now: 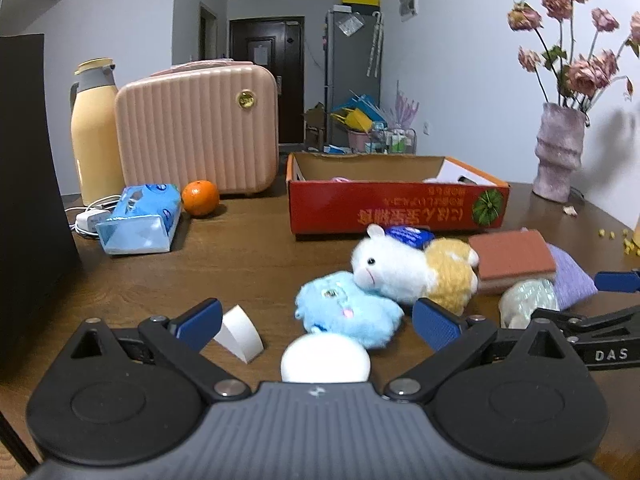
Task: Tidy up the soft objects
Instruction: 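Withdraw both tools from the box back toward the remaining soft items, then close the right tool on the clear iridescent plastic puff, then lower the left tool onto the white round sponge and close it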
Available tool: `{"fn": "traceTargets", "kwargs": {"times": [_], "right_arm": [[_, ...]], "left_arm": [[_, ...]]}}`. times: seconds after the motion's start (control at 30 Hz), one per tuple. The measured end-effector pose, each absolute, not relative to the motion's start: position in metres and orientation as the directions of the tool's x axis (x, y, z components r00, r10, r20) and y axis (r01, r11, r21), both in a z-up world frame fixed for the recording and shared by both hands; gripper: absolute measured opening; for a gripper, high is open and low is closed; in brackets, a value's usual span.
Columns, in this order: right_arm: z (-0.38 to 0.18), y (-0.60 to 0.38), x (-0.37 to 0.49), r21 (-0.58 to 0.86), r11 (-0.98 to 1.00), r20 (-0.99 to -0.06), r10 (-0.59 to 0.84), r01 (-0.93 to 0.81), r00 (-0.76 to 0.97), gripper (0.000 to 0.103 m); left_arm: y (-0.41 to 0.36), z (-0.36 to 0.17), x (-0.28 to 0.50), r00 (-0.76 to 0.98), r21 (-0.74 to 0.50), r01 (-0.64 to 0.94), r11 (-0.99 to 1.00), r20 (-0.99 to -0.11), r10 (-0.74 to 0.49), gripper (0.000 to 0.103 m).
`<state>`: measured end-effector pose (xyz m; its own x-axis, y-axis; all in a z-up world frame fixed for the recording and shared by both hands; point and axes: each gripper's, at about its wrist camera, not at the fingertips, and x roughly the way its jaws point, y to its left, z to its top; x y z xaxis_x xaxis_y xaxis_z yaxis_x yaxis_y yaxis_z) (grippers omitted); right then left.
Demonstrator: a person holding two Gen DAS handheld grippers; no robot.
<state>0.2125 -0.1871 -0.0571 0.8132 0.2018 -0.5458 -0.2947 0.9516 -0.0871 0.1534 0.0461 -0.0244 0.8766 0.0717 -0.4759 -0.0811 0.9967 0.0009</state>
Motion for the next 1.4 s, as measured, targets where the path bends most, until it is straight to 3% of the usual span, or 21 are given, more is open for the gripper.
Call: {"fn": "traceTargets", "kwargs": {"times": [0.4,0.53,0.77,0.87,1.4], "right_arm": [[-0.077,-0.167,0.232,-0.170,0.918,-0.582,0.201,-0.359,0.788,0.098],[-0.083,-0.161,0.239,-0.156,0.913,-0.588,0.220,-0.376,0.778,0.089],[-0.087,-0.164,0.242,-0.106,0.908,-0.605,0.265,-0.406,0.751,0.050],[-0.086,-0.165,0.240,-0.098,0.909,-0.598,0.272,-0.406,0.754,0.044],[-0.072,-0.180,0.223,-0.043,0.929,-0.511,0.297,-0.369,0.807,0.042]], "left_arm": [[0.048,-0.036,0.157,0.850,-0.002,-0.070,0.998,-0.523,0.059,0.103],[0.048,-0.039,0.161,0.841,-0.005,-0.071,0.997,-0.539,0.057,0.103],[0.048,-0.043,0.165,0.828,-0.006,-0.062,0.998,-0.559,0.048,0.103],[0.047,-0.044,0.165,0.826,-0.002,-0.063,0.998,-0.561,0.051,0.103],[0.047,-0.043,0.165,0.830,0.000,-0.069,0.998,-0.555,0.057,0.103]]}}
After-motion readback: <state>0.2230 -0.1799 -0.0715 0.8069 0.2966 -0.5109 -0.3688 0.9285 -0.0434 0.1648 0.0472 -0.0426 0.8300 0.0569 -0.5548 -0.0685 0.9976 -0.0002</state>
